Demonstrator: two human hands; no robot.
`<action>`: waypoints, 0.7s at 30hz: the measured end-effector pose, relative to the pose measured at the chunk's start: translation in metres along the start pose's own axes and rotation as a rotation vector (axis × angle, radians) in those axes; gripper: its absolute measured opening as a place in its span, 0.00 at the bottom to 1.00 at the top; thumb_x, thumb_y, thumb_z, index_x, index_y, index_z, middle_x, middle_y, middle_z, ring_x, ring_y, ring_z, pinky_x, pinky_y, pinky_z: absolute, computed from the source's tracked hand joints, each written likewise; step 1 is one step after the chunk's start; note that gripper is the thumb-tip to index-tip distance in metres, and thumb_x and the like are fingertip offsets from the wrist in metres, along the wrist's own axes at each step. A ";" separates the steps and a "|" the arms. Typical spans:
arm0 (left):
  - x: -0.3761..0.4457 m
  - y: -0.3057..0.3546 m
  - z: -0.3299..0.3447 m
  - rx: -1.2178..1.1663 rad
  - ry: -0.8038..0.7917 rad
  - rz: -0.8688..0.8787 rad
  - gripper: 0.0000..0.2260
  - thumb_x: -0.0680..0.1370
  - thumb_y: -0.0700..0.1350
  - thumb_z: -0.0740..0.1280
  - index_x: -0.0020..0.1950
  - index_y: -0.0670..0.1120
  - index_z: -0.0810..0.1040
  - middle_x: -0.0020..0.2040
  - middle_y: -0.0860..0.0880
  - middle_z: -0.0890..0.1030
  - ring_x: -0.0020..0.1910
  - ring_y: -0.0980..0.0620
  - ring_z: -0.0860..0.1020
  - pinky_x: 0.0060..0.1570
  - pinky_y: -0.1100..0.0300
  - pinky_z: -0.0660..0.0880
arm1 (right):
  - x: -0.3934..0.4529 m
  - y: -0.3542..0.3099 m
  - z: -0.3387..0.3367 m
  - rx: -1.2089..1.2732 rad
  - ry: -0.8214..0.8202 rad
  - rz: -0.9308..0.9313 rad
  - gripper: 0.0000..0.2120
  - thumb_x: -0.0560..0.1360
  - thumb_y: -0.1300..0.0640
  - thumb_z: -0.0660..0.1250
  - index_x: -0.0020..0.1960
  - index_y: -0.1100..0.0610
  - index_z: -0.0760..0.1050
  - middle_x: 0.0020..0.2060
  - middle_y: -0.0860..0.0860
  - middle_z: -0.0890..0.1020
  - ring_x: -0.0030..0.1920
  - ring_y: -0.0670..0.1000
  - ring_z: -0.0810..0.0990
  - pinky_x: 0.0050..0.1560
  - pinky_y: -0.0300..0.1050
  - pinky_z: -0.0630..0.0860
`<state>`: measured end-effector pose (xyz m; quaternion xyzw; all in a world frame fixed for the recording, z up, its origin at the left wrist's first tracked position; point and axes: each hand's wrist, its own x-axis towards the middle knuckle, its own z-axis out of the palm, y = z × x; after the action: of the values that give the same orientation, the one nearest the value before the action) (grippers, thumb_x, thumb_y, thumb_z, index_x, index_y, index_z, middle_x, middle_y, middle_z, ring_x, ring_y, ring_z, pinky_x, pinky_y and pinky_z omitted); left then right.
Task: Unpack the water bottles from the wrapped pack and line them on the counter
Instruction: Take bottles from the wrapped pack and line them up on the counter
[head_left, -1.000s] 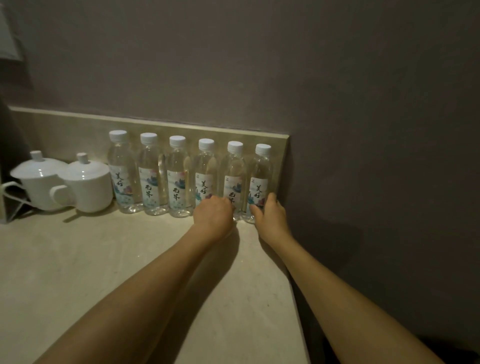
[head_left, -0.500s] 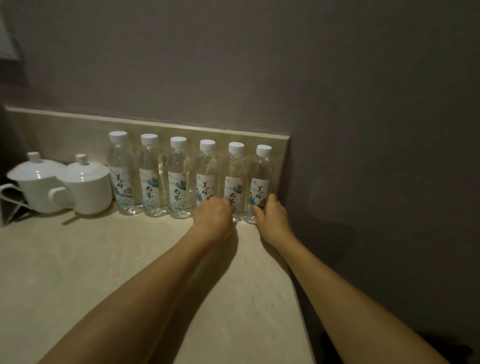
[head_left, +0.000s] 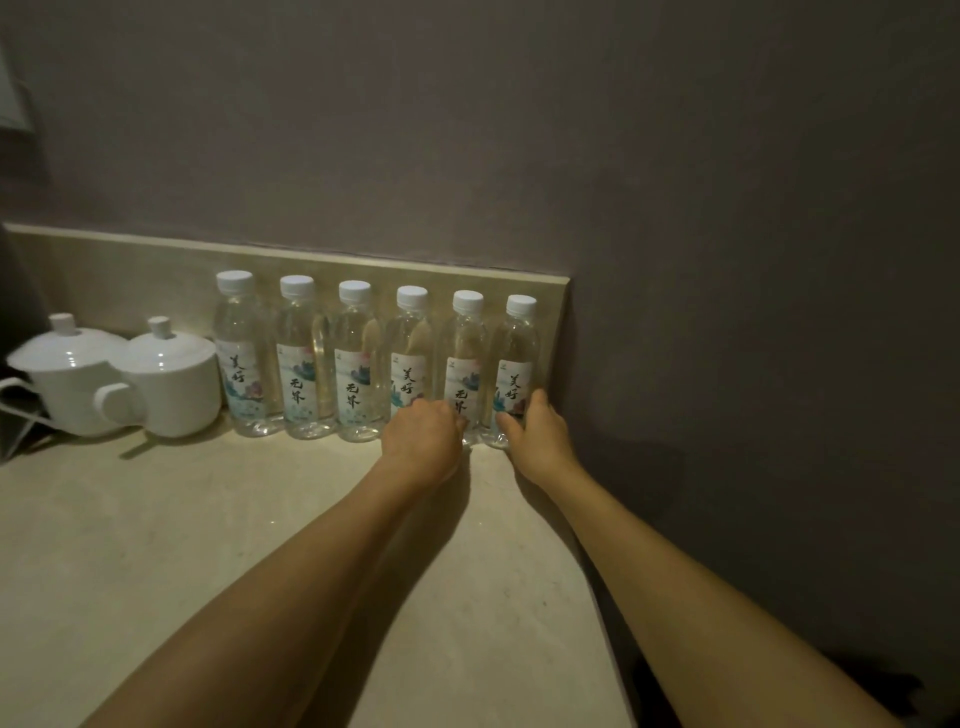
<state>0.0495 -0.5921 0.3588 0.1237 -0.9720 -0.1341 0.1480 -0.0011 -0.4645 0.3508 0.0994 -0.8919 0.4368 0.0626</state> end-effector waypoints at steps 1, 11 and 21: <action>-0.002 0.000 -0.001 -0.005 0.002 0.008 0.16 0.81 0.54 0.60 0.52 0.43 0.80 0.47 0.43 0.82 0.46 0.43 0.82 0.49 0.49 0.81 | 0.000 0.001 0.000 0.016 0.009 0.009 0.26 0.77 0.53 0.67 0.68 0.64 0.63 0.67 0.62 0.72 0.65 0.62 0.74 0.63 0.59 0.74; -0.019 0.024 -0.008 -0.114 0.008 0.069 0.14 0.78 0.53 0.63 0.44 0.43 0.79 0.40 0.43 0.82 0.41 0.43 0.82 0.44 0.49 0.82 | -0.030 0.013 -0.028 0.122 0.098 -0.008 0.22 0.76 0.53 0.68 0.68 0.58 0.69 0.58 0.54 0.78 0.55 0.54 0.80 0.55 0.48 0.78; -0.059 0.120 -0.001 -0.239 -0.032 0.181 0.14 0.79 0.55 0.62 0.40 0.47 0.79 0.39 0.46 0.81 0.40 0.46 0.81 0.44 0.50 0.81 | -0.076 0.062 -0.106 0.271 0.302 -0.071 0.08 0.78 0.55 0.65 0.55 0.57 0.76 0.42 0.55 0.82 0.38 0.54 0.82 0.42 0.49 0.79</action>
<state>0.0801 -0.4644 0.3807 0.0151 -0.9586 -0.2367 0.1577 0.0609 -0.3340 0.3533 0.0715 -0.8015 0.5601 0.1969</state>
